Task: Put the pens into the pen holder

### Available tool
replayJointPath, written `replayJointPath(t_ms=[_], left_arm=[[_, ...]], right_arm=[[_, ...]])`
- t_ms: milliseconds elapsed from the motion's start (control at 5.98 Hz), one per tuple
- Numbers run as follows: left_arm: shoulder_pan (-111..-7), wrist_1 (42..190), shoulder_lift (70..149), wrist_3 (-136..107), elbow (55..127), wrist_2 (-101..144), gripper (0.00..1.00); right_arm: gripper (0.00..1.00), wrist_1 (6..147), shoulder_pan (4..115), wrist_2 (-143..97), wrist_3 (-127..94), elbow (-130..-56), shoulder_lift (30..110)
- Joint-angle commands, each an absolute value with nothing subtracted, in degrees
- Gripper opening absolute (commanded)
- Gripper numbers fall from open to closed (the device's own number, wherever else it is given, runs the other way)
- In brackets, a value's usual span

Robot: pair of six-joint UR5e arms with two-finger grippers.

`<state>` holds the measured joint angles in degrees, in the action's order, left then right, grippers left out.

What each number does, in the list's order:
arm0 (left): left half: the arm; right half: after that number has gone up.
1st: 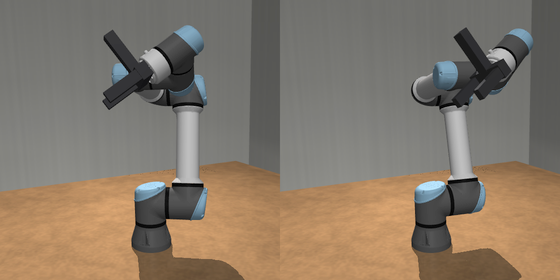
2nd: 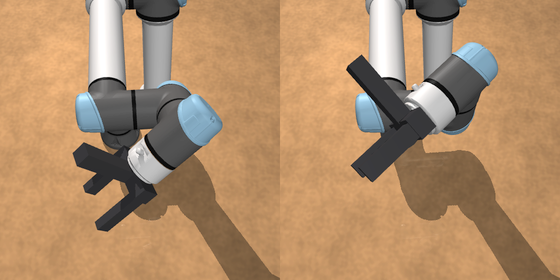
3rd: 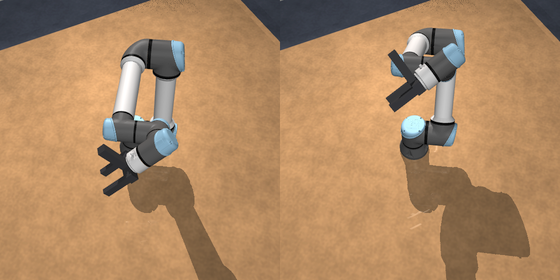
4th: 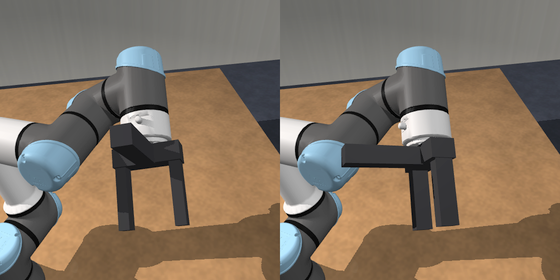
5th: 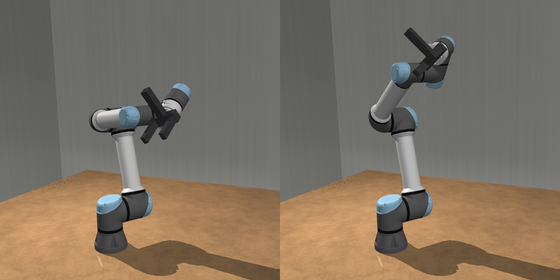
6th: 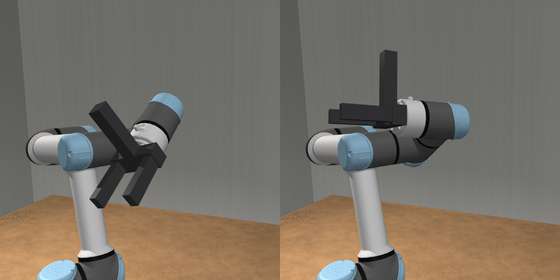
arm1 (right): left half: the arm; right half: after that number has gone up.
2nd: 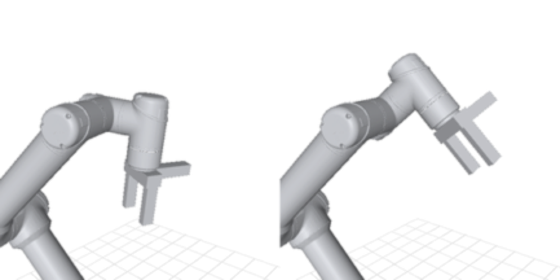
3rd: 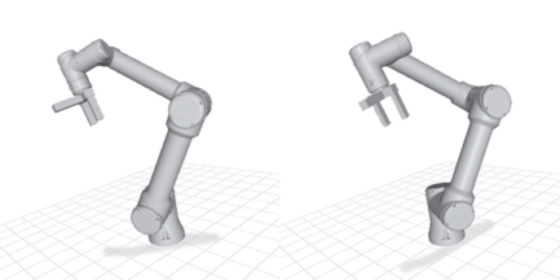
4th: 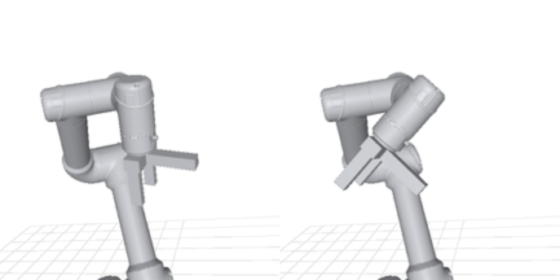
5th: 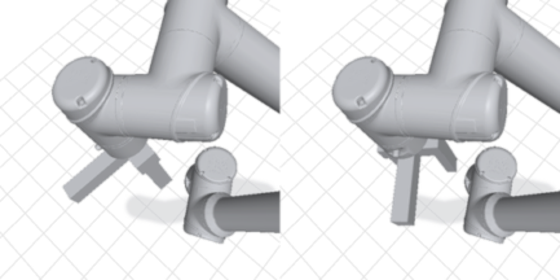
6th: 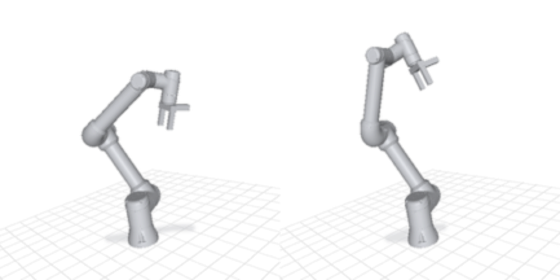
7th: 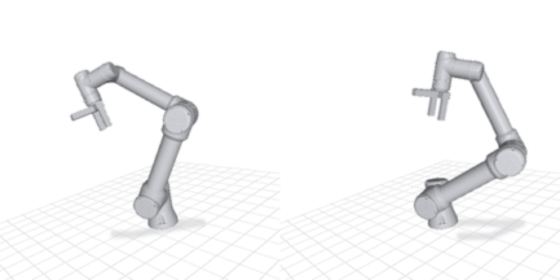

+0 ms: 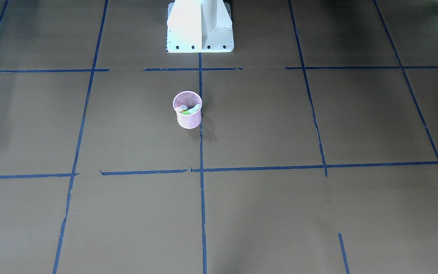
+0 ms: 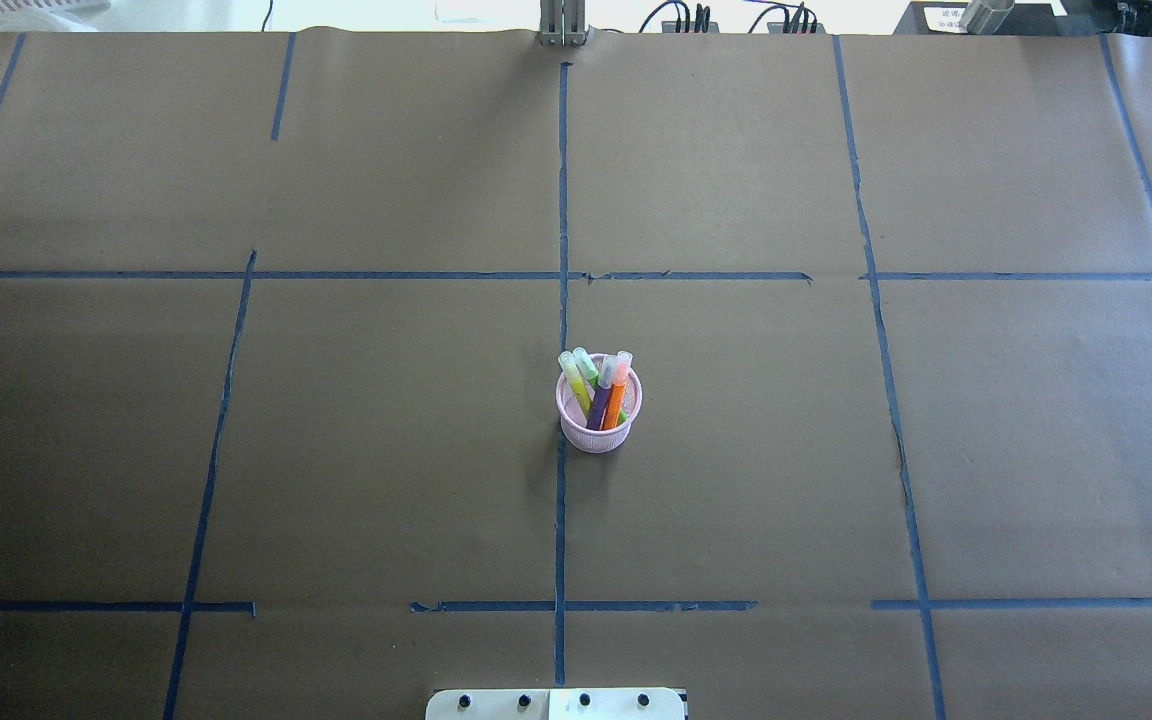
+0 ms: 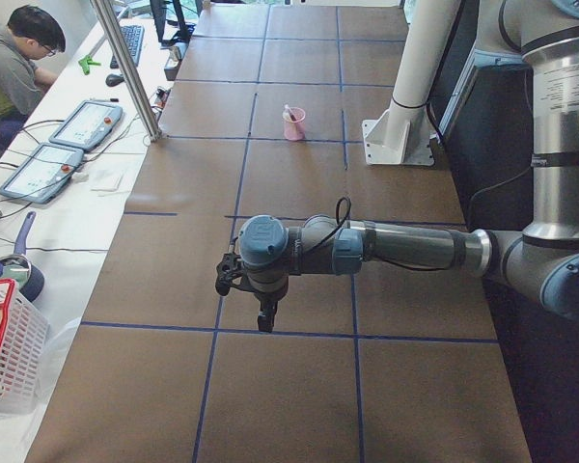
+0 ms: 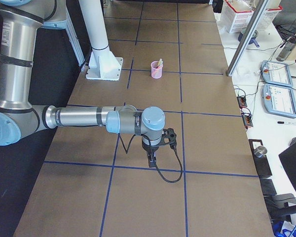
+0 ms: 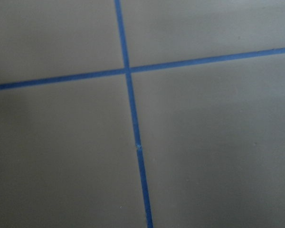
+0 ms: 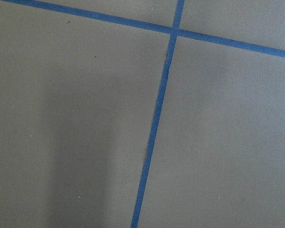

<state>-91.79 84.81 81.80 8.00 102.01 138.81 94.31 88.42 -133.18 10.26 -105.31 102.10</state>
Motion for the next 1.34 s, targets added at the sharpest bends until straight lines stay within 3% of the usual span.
replayJointPath(t_ms=[0,1171], left_arm=[[-91.8,84.8,81.6,7.6,100.5,138.3,1.00],[-91.5,84.8,81.6,7.9,100.5,138.5,1.00]], right_arm=[[1.00,94.2,88.5,-133.2,10.4,-105.3,103.7],[1.00,94.2,88.4,-134.7,10.4,-105.0,103.7]])
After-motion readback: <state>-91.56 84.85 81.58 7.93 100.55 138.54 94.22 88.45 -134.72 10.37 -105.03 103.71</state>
